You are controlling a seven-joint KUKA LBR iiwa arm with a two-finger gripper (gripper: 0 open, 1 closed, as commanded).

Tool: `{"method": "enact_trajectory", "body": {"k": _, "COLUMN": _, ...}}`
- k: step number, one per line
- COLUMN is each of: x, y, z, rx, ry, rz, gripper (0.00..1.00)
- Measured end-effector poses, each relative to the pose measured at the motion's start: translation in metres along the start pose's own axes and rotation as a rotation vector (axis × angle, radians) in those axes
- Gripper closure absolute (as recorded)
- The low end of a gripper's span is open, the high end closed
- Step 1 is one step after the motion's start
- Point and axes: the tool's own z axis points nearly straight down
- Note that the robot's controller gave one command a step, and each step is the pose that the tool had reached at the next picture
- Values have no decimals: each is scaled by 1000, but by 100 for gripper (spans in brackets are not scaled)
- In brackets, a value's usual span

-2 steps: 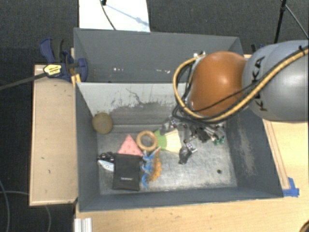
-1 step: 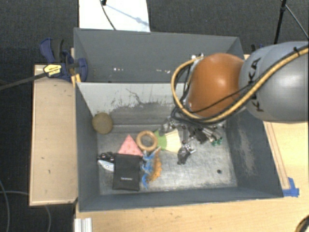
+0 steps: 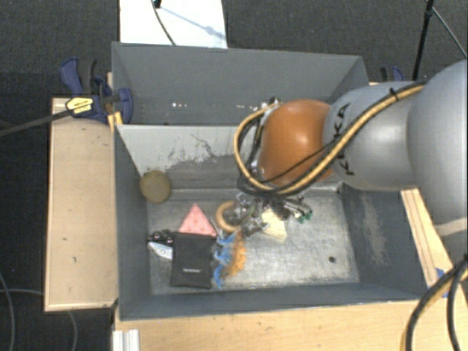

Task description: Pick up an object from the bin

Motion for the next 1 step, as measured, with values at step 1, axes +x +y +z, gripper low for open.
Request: {"method": "enact_trajectory", "body": {"k": 1, "x": 0, "y": 0, "z": 0, "rx": 0, "ry": 0, "rz": 1, "gripper": 100}}
